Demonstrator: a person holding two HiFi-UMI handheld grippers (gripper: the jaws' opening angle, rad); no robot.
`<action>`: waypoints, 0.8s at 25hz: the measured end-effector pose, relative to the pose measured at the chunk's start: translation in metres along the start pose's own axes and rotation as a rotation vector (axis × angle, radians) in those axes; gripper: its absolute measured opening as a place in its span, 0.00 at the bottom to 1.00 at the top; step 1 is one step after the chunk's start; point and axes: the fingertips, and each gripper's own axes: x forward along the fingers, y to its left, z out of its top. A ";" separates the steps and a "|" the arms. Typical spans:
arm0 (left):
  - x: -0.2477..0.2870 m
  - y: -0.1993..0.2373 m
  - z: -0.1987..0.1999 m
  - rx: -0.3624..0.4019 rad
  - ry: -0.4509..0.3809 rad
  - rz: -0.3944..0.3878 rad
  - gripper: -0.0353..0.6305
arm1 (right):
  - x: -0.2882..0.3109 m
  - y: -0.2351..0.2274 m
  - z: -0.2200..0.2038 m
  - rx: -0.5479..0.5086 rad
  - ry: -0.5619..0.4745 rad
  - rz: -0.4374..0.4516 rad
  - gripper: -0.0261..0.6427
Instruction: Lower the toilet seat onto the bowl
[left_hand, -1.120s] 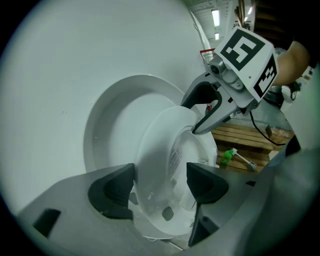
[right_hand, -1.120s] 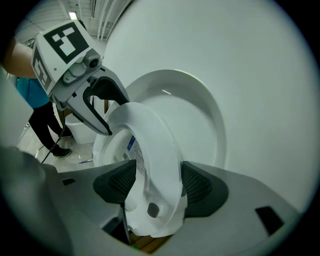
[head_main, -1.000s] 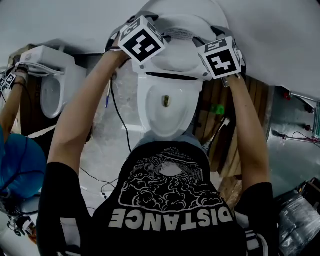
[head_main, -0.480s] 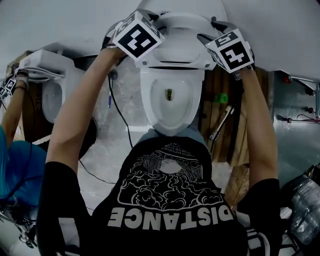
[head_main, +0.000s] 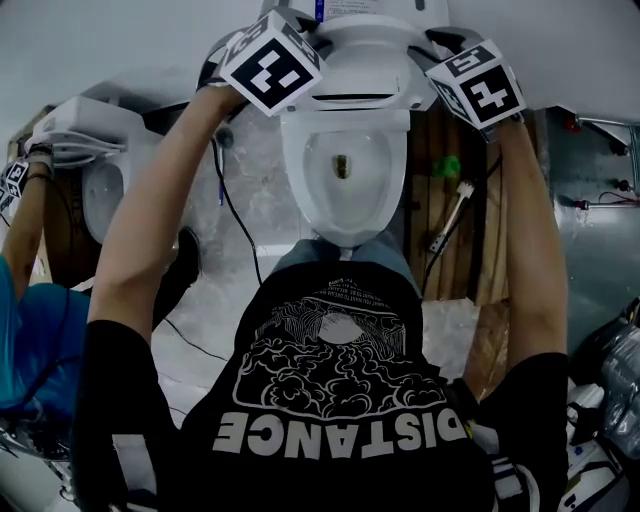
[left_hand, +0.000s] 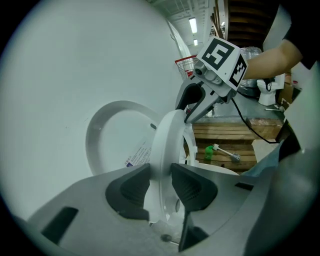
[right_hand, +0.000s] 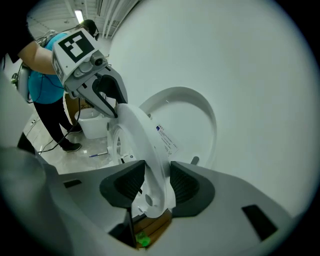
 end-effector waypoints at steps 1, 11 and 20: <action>-0.002 -0.005 0.000 0.007 -0.001 -0.003 0.27 | -0.004 0.003 -0.003 -0.010 0.004 -0.002 0.29; -0.016 -0.049 -0.005 0.062 0.017 0.013 0.27 | -0.031 0.034 -0.027 -0.173 0.032 0.007 0.24; -0.026 -0.090 -0.015 0.090 0.038 0.118 0.27 | -0.052 0.062 -0.049 -0.285 -0.033 0.028 0.23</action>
